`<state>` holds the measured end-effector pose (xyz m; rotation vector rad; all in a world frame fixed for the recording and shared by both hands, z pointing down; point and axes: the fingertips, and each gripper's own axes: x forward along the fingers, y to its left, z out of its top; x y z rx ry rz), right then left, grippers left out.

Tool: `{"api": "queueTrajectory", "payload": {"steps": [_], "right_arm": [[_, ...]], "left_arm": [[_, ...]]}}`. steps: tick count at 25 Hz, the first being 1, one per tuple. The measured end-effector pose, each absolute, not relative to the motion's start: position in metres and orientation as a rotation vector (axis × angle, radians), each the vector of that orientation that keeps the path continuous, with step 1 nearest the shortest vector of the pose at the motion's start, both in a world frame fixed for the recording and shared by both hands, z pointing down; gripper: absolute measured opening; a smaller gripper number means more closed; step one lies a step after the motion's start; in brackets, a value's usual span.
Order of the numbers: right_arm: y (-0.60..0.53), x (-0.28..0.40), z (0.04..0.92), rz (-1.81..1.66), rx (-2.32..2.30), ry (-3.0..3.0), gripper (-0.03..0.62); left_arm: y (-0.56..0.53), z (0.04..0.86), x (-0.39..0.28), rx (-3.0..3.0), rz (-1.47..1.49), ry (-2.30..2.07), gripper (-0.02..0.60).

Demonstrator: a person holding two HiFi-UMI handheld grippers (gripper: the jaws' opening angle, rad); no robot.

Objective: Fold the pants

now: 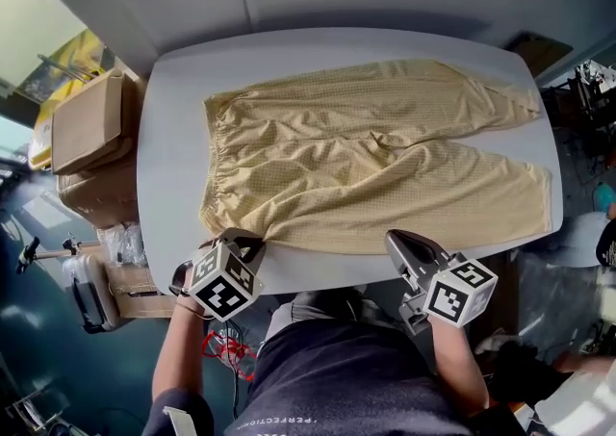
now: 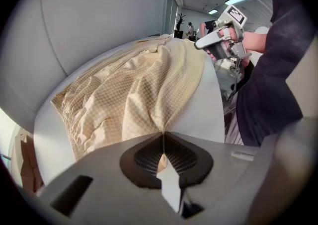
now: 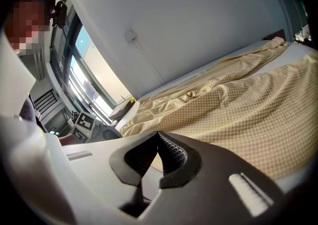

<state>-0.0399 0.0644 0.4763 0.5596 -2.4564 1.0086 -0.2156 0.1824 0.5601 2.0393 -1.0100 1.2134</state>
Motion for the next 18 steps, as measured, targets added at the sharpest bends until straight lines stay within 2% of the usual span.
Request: {"api": "queueTrajectory", "payload": {"steps": [1,6,18], "right_arm": [[0.062,-0.035,0.476,1.002,0.574,-2.451,0.002],[0.044,0.006,0.471,0.995,0.687,-2.432,0.003],[0.007,0.071,0.488,0.83,0.704,-2.383,0.078]], "left_arm": [[0.182,0.56,-0.216,2.032,1.216,-1.005,0.011],[0.174,0.553,-0.216,2.023,1.219,-0.975,0.011],[0.109,0.505,-0.189,1.989,1.09,-1.192,0.011]]}}
